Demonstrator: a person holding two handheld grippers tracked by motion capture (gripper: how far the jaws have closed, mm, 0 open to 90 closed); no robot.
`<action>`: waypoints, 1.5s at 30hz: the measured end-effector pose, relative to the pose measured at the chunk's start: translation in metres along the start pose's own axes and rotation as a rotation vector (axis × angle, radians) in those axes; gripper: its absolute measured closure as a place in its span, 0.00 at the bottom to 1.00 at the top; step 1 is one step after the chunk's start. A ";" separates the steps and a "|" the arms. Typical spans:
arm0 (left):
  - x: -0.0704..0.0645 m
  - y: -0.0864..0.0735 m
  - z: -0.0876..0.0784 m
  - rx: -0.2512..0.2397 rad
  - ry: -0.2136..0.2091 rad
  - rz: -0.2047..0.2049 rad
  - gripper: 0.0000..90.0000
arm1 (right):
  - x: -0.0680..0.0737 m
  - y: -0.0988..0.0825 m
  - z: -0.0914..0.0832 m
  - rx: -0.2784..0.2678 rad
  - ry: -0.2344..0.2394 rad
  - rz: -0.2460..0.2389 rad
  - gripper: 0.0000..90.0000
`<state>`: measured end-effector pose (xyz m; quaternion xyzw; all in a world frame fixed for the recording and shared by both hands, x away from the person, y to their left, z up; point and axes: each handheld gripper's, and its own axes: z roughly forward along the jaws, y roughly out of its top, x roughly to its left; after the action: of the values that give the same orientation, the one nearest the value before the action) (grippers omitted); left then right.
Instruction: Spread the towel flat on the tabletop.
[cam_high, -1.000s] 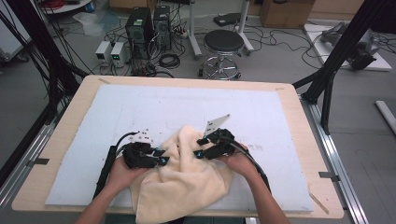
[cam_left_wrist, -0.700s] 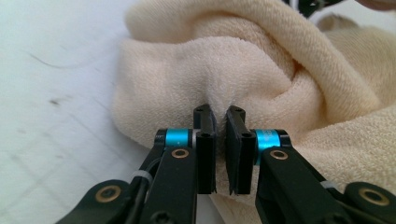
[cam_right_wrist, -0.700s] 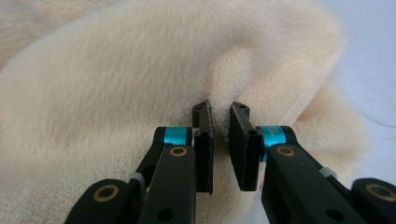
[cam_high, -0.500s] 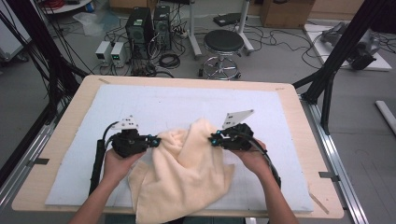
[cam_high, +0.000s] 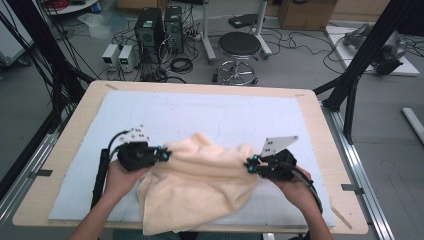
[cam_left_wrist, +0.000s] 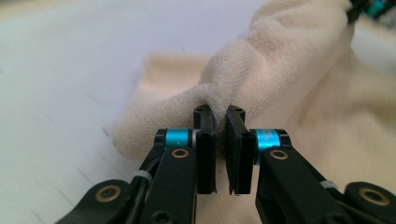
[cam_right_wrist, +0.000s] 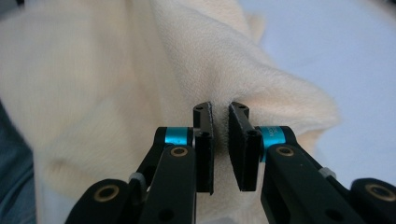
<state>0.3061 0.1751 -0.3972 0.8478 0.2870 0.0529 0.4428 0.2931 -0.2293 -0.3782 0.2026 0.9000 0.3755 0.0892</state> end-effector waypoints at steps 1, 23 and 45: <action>-0.002 -0.008 0.003 0.004 -0.020 0.011 0.86 | 0.002 -0.007 0.006 0.020 0.020 0.012 0.88; 0.043 0.023 0.072 0.115 -0.015 0.034 0.65 | -0.042 0.008 0.033 0.054 0.093 0.080 0.55; 0.051 0.053 -0.002 -0.123 0.206 -0.026 0.97 | -0.069 0.064 0.007 -0.105 -0.087 0.050 0.94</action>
<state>0.3713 0.1805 -0.3625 0.8053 0.3384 0.1514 0.4627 0.3770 -0.2141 -0.3370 0.2360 0.8691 0.4149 0.1293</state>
